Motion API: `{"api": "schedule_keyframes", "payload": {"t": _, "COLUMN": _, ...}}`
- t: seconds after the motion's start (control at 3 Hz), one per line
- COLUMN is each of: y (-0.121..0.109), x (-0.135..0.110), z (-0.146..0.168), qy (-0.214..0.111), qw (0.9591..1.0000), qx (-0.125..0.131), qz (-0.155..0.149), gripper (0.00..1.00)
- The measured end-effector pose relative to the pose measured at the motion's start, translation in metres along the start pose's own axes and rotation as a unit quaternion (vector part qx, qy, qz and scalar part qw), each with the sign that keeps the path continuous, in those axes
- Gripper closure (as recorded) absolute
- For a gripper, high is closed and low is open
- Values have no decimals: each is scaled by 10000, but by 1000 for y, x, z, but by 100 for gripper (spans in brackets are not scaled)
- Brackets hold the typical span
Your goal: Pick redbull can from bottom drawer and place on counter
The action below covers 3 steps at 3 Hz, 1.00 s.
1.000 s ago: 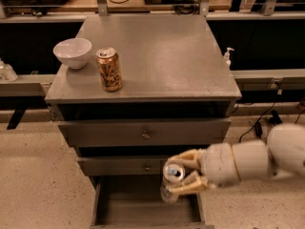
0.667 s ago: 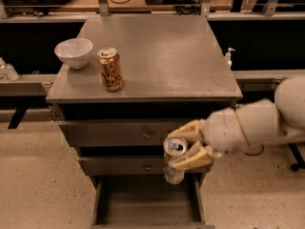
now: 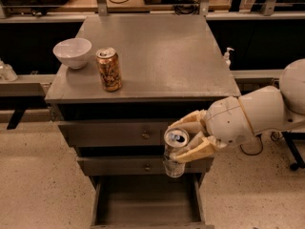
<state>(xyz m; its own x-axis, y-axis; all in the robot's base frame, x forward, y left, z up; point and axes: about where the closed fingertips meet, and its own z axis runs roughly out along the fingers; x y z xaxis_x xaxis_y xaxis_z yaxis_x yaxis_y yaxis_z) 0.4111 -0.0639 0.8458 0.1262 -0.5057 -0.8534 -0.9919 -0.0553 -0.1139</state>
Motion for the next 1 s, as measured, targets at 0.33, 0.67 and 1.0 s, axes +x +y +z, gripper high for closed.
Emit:
{"api": "schedule_keyframes", "payload": {"t": 0.33, "y": -12, "x": -3, "z": -3, "qy": 217, "qw": 9993, "qx": 197, "qz": 212, "gripper": 100}}
{"api": "schedule_keyframes", "payload": {"t": 0.67, "y": -44, "x": -11, "z": -14, "qy": 549, "qw": 9959, "qx": 502, "qz": 513, "gripper": 100}}
{"api": "schedule_keyframes", "payload": {"t": 1.0, "y": -90, "x": -21, "z": -29, "qy": 643, "qw": 9920, "qx": 777, "qz": 761, "gripper": 100}}
